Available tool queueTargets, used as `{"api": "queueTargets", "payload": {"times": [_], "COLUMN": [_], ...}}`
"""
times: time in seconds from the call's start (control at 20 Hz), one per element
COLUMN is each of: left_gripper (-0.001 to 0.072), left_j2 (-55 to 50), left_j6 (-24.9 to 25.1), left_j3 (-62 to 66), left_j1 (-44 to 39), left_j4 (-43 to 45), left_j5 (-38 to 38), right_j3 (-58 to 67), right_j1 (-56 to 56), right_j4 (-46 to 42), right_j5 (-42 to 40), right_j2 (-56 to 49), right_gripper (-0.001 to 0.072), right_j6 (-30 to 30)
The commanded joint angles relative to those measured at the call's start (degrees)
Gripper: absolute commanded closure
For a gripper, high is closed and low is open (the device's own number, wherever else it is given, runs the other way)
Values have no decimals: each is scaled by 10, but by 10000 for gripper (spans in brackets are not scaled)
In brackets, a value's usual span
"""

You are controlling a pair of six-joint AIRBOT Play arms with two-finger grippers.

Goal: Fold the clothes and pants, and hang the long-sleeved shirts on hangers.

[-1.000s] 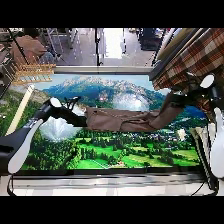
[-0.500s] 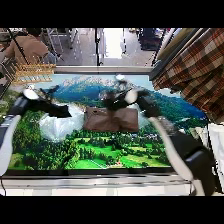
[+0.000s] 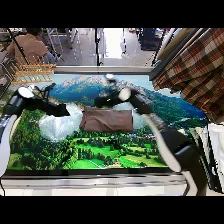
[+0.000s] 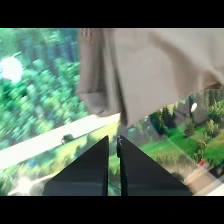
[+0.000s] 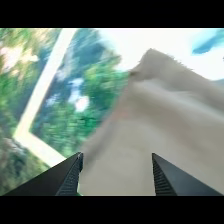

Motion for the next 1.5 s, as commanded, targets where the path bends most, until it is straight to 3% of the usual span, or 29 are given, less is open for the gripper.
{"api": "queueTargets", "payload": {"times": [0.0,0.05,0.2,0.3,0.4,0.55,0.9,0.95,1.0,1.05,1.1,1.3,1.45], "left_gripper": [670,701,701,702,702,701,702,702,702,702,702,700,700], "left_j2": [-27,-40,-83,-111,-130,-152,-172,-172,-172,-169,-162,-74,22], "left_j6": [19,19,14,0,-1,-27,-42,-45,-52,-52,-52,-37,-20], "left_j3": [0,0,1,3,11,43,64,65,65,65,65,65,65], "left_j1": [-49,-65,-98,-104,-104,-104,-104,-104,-104,-104,-104,-96,-95], "left_j4": [-3,-2,15,17,14,14,14,14,13,8,5,1,-21], "left_j5": [44,57,85,87,88,87,70,67,57,40,13,-123,-227], "right_j3": [-24,-51,-161,-244,-290,-273,-180,-165,-155,-142,-125,-32,63], "right_j1": [-121,-157,-252,-285,-302,-301,-267,-252,-240,-231,-229,-251,-327], "right_j4": [-20,-20,40,98,156,230,343,341,341,340,336,215,136], "right_j5": [172,210,264,212,160,145,186,188,187,193,207,258,278], "right_j2": [72,88,104,98,73,0,-116,-122,-123,-123,-120,-24,84], "right_gripper": [198,196,188,33,13,11,17,124,312,596,695,697,697], "right_j6": [-12,-12,-23,-65,-123,-185,-219,-218,-212,-198,-178,-72,22]}}
